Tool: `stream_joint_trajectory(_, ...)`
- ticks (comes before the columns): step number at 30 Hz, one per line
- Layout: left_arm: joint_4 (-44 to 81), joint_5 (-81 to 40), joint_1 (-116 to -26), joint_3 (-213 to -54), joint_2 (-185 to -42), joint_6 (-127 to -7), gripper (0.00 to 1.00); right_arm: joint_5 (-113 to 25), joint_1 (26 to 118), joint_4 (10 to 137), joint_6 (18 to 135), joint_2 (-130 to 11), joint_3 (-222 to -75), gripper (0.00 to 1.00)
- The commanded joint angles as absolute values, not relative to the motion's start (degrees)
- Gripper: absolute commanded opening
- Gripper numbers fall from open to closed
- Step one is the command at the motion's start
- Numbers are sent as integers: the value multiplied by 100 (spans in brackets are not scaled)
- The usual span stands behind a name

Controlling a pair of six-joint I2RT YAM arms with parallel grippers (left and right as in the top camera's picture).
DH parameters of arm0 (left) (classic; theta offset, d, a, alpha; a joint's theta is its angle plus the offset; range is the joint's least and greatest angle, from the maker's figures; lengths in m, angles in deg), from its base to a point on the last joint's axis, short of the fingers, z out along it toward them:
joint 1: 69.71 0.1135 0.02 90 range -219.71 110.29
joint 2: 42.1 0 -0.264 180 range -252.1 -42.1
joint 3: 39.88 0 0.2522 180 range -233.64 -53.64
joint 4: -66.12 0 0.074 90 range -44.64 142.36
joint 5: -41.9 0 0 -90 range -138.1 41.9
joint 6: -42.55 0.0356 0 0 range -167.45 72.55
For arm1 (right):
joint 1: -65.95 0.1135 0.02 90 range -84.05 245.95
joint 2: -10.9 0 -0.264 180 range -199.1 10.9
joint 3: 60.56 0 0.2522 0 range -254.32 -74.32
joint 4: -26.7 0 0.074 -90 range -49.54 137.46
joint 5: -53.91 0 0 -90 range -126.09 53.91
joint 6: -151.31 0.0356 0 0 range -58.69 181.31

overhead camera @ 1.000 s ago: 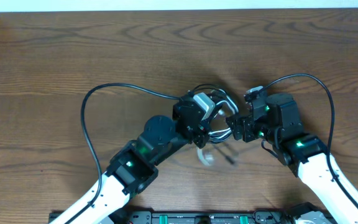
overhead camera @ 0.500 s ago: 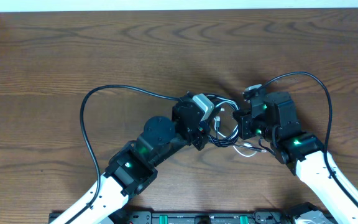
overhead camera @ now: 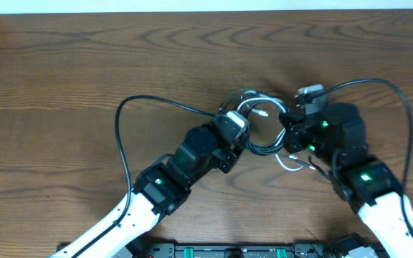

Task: Untangle cables

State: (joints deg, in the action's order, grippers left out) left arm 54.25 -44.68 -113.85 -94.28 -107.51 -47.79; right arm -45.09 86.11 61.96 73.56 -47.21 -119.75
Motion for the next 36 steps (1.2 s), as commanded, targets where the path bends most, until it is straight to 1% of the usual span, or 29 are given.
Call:
stream_joint_trajectory(1, 5460, -4759, -11387, -9599, -10974, -4704, 74, -4506, 8631, 6430, 7236, -4286, -12491, 1)
stream_joint_trajectory(2, 5477, -4759, -11387, -9599, -11035, -4704, 84, -4509, 8631, 6491, 7236, -4207, -12563, 1)
stream_joint_trajectory(3, 5482, -4757, -11387, -9599, -11100, -4704, 90, -4517, 8631, 6559, 7238, -4120, -12642, 1)
stream_joint_trajectory(5, 5479, -4759, -11387, -9599, -11245, -4704, 93, -4548, 8631, 6613, 7234, -3991, -12747, 1)
stream_joint_trajectory(11, 5676, -4757, -11387, -9599, -11573, -4704, 93, -4592, 8631, 6670, 7238, -3812, -12874, 1)
stream_joint_trajectory(18, 6247, -4752, -11390, -9599, -11612, -4709, 94, -4657, 8631, 6832, 7090, -3812, -12874, 1)
stream_joint_trajectory(25, 6830, -4755, -11387, -9599, -11282, -4704, 95, -4008, 8628, 7116, 6893, -3910, -12874, 1)
stream_joint_trajectory(28, 6723, -4752, -11379, -9599, -11024, -4706, 96, -3678, 8628, 7179, 6830, -3978, -12874, 1)
stream_joint_trajectory(31, 6085, -4706, -11379, -9599, -10611, -4798, 96, -3127, 8624, 7203, 6830, -4054, -12874, 1)
stream_joint_trajectory(34, 5881, -4693, -11379, -9599, -10314, -5218, 96, -3018, 8624, 7182, 6832, -4098, -12874, 1)
stream_joint_trajectory(36, 5923, -4429, -11379, -9599, -10187, -5290, 96, -3020, 8624, 7151, 6832, -4116, -12874, 1)
